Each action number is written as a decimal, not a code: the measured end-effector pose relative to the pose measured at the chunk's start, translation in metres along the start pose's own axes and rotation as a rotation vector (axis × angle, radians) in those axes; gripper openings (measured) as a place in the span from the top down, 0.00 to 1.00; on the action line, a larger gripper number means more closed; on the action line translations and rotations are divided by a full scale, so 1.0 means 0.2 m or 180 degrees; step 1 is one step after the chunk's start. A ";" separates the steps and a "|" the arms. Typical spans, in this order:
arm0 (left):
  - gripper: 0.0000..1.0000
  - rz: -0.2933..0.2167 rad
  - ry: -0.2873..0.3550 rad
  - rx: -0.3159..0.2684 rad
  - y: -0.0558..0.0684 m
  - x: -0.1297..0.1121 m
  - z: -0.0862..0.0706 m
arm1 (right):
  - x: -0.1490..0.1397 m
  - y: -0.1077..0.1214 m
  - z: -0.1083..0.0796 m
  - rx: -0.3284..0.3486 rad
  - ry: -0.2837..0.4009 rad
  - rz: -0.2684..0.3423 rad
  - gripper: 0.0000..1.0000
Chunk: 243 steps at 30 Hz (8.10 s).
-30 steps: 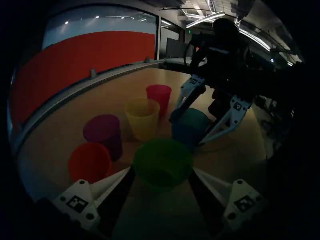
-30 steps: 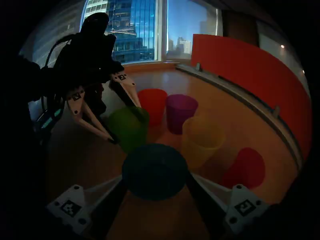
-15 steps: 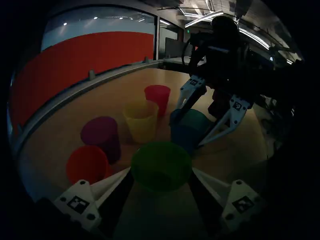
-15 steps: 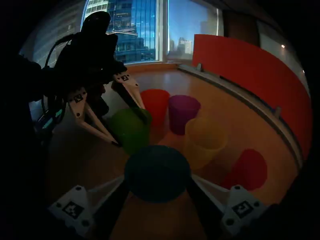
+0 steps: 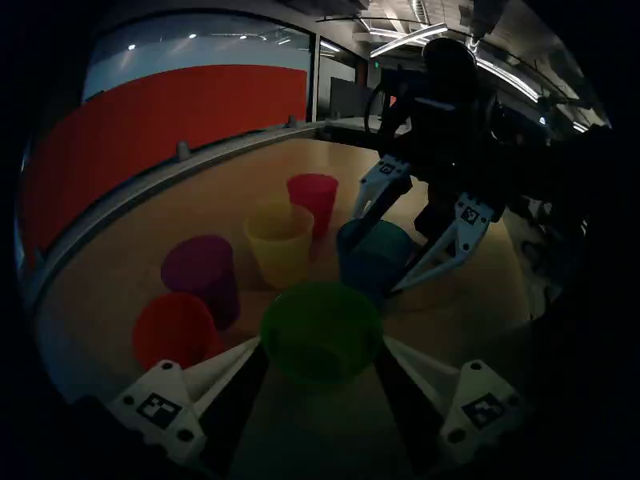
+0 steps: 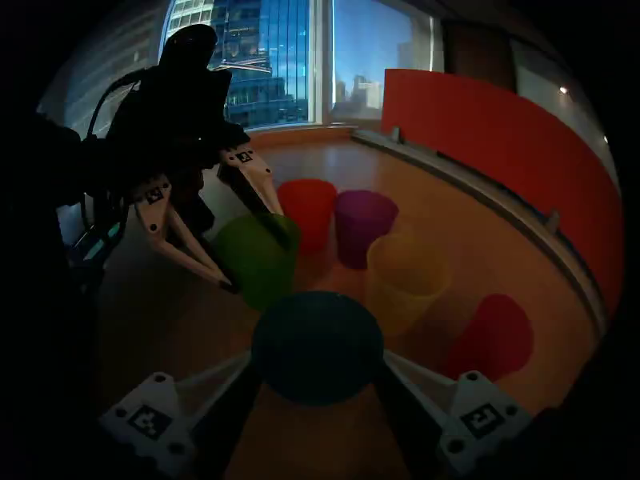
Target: Pour water
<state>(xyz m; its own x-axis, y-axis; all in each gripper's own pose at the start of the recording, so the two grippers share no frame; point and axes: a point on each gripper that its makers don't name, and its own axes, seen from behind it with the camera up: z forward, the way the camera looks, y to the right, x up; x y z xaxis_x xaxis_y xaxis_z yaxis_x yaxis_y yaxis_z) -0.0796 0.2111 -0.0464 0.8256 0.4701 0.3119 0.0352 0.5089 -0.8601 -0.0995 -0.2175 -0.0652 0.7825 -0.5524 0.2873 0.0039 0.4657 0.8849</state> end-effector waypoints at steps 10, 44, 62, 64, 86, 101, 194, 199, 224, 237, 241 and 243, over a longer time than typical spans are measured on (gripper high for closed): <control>0.15 -0.0016 0.0113 0.0072 0.00 0.08 -0.07 | 0.08 0.00 -0.08 -0.0071 0.0178 0.0076 0.12; 0.15 0.0038 0.0939 0.0492 -0.02 0.55 -0.57 | 0.60 -0.01 -0.49 -0.0537 0.1168 0.0003 0.12; 0.15 0.0032 0.1482 0.0518 0.00 0.80 -0.73 | 0.74 0.00 -0.59 -0.0630 0.1465 -0.0031 0.11; 0.15 0.0022 0.1539 0.0508 0.00 0.82 -0.74 | 0.75 0.01 -0.60 -0.0641 0.1484 -0.0038 0.11; 0.14 -0.0048 0.1691 0.0449 0.00 0.87 -0.76 | 0.80 0.05 -0.60 -0.0700 0.1581 -0.0032 0.11; 0.14 -0.0081 0.1621 0.0412 0.01 0.78 -0.69 | 0.92 0.07 -0.61 -0.0623 0.1663 -0.0031 0.11; 0.14 -0.0035 0.1531 0.0297 0.09 0.75 -0.45 | 1.36 0.20 -0.63 -0.0811 0.1642 -0.1133 0.11; 0.14 -0.0036 0.1543 0.0281 0.09 0.76 -0.45 | 1.40 0.21 -0.64 -0.0884 0.1615 -0.1330 0.11; 0.14 -0.0006 0.1617 0.0230 0.11 0.78 -0.47 | 1.52 0.27 -0.65 -0.1239 0.1365 -0.2276 0.12; 0.14 0.0017 0.1615 0.0234 0.12 0.79 -0.48 | 1.55 0.30 -0.67 -0.1427 0.1270 -0.2684 0.12; 0.14 0.0011 0.1613 0.0224 0.12 0.79 -0.48 | 1.56 0.32 -0.67 -0.1468 0.1233 -0.2764 0.12; 0.15 0.0013 0.1606 0.0218 0.12 0.79 -0.48 | 1.55 0.33 -0.67 -0.1479 0.1213 -0.2804 0.12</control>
<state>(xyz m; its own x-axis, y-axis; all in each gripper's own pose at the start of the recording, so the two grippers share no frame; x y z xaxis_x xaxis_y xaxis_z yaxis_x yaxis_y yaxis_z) 0.1051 0.2285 -0.0560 0.9954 0.0738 0.0603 0.0084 0.5620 -0.8271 0.2272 -0.2666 0.0328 0.5309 -0.6078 -0.5905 0.8375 0.2700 0.4750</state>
